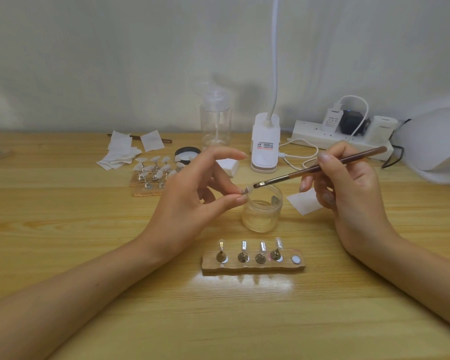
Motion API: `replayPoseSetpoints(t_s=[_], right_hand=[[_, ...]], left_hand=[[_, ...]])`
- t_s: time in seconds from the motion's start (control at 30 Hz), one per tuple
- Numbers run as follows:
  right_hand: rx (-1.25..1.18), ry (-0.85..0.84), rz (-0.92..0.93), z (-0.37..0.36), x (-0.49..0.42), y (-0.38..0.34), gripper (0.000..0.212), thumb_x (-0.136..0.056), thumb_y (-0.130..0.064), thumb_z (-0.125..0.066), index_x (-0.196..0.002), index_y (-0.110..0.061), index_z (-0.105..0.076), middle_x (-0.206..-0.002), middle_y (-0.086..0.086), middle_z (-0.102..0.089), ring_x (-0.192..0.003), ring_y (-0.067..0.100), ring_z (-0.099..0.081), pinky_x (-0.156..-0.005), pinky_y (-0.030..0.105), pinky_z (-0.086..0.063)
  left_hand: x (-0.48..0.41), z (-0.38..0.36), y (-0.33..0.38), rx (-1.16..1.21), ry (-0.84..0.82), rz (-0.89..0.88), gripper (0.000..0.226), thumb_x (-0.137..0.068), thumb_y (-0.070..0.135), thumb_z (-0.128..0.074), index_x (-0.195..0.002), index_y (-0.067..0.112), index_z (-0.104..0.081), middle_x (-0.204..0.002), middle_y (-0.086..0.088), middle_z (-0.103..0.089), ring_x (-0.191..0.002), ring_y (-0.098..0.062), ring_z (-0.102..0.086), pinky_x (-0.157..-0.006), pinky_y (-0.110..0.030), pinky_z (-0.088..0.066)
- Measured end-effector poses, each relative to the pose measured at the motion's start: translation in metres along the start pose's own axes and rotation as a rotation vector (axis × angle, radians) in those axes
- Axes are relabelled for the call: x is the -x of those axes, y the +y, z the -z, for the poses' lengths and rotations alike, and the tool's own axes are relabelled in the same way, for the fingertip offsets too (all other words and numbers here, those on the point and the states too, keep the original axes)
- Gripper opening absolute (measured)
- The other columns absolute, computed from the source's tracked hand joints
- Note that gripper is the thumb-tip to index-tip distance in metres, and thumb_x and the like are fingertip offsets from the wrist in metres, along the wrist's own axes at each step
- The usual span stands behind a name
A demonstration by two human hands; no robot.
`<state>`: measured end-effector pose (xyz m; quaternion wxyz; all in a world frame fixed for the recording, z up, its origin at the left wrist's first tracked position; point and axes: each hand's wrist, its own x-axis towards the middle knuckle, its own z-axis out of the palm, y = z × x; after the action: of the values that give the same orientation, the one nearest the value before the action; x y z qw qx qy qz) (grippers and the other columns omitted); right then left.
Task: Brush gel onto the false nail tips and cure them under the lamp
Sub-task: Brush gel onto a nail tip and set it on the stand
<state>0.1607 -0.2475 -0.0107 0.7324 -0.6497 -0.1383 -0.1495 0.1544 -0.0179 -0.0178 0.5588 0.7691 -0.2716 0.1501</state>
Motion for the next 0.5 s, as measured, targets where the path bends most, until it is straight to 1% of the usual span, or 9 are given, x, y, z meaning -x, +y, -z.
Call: replayPoseSetpoints(t_s=[0.1,0.23,0.37,0.5], right_hand=[[-0.039,-0.045,0.019,0.0001,-0.0004,-0.0005,0.02,-0.096,-0.026,-0.054,-0.078,-0.022,-0.051,-0.065,0.006,-0.067,-0.044,0.009,-0.037,-0.042,0.017,-0.029],[-0.016,-0.09,0.019,-0.0017,-0.0001,0.0003,0.019,-0.096,-0.025,-0.054,-0.078,-0.02,-0.051,-0.065,0.007,-0.068,-0.043,0.01,-0.033,-0.041,0.016,-0.028],[0.012,-0.089,0.007,-0.0014,0.0004,0.0003,0.021,-0.096,-0.028,-0.057,-0.079,-0.019,-0.05,-0.064,0.006,-0.067,-0.044,0.01,-0.033,-0.042,0.015,-0.029],[0.024,-0.063,-0.025,-0.0024,0.0007,0.0001,0.019,-0.089,-0.034,-0.057,-0.08,-0.018,-0.05,-0.063,0.005,-0.066,-0.045,0.01,-0.033,-0.042,0.016,-0.027]], left_hand=[[-0.0001,0.0001,-0.0005,-0.002,-0.003,0.001,0.048,-0.082,0.02,-0.079,-0.125,0.031,-0.06,-0.08,0.009,-0.068,-0.087,-0.019,-0.072,-0.064,-0.03,-0.053],[0.0004,-0.0002,-0.0006,0.01,-0.003,0.007,0.048,-0.082,0.02,-0.079,-0.125,0.031,-0.06,-0.079,0.011,-0.068,-0.085,-0.018,-0.072,-0.065,-0.027,-0.052],[0.0006,-0.0006,0.0001,0.01,-0.002,0.007,0.049,-0.081,0.021,-0.079,-0.125,0.031,-0.06,-0.079,0.01,-0.068,-0.085,-0.019,-0.071,-0.065,-0.03,-0.054],[0.0007,-0.0008,0.0001,0.012,0.002,0.01,0.052,-0.081,0.023,-0.08,-0.128,0.03,-0.058,-0.08,0.007,-0.069,-0.084,-0.018,-0.071,-0.066,-0.035,-0.055]])
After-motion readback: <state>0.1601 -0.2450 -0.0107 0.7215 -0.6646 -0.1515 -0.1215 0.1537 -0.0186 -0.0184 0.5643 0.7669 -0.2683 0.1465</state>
